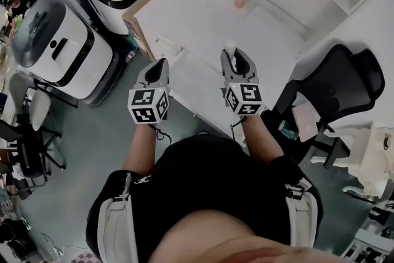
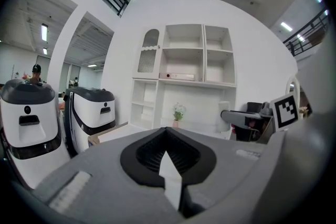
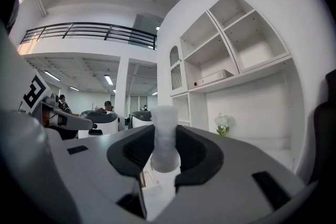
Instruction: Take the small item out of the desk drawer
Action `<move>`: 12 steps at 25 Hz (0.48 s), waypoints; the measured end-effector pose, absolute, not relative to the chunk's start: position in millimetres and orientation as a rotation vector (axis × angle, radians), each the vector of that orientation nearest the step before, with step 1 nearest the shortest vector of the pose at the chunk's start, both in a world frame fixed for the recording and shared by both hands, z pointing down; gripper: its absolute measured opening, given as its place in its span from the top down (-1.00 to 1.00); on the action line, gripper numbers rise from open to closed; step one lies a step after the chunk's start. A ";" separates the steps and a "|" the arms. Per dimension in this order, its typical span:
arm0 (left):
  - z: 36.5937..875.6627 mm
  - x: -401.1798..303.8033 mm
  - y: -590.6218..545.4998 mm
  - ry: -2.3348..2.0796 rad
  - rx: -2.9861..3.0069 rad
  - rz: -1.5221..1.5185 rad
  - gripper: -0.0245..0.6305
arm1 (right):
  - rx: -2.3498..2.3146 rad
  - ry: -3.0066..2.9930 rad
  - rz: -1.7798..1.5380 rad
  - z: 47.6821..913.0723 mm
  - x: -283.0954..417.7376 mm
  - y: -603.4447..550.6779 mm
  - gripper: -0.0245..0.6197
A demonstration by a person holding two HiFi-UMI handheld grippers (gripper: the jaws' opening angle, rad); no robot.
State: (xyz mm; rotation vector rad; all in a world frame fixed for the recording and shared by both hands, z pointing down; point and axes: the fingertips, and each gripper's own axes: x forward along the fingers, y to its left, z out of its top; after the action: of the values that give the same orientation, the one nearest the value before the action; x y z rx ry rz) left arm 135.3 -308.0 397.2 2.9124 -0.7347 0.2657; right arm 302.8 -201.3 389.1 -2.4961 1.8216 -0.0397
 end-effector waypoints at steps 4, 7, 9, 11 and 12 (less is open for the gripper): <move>394.5 139.6 -304.6 -0.731 2.918 0.269 0.89 | -2.492 1.798 -0.033 385.3 307.9 -197.4 0.55; 393.7 141.2 -302.4 -0.726 2.921 0.279 0.89 | -2.490 1.791 -0.032 383.4 308.8 -196.3 0.55; 392.6 143.7 -302.3 -0.725 2.925 0.278 0.89 | -2.487 1.791 -0.029 382.8 310.3 -197.2 0.55; 391.6 147.2 -302.1 -0.723 2.931 0.274 0.89 | -2.485 1.788 -0.029 382.7 313.0 -197.8 0.55; 391.7 149.0 -301.8 -0.722 2.934 0.273 0.89 | -2.485 1.786 -0.030 383.4 314.3 -197.8 0.55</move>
State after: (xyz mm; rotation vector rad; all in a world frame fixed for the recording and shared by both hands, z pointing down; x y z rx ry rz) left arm 149.0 -301.8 391.7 2.9335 -0.7219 0.2727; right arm 314.3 -197.8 383.4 -2.4851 1.7858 -0.0299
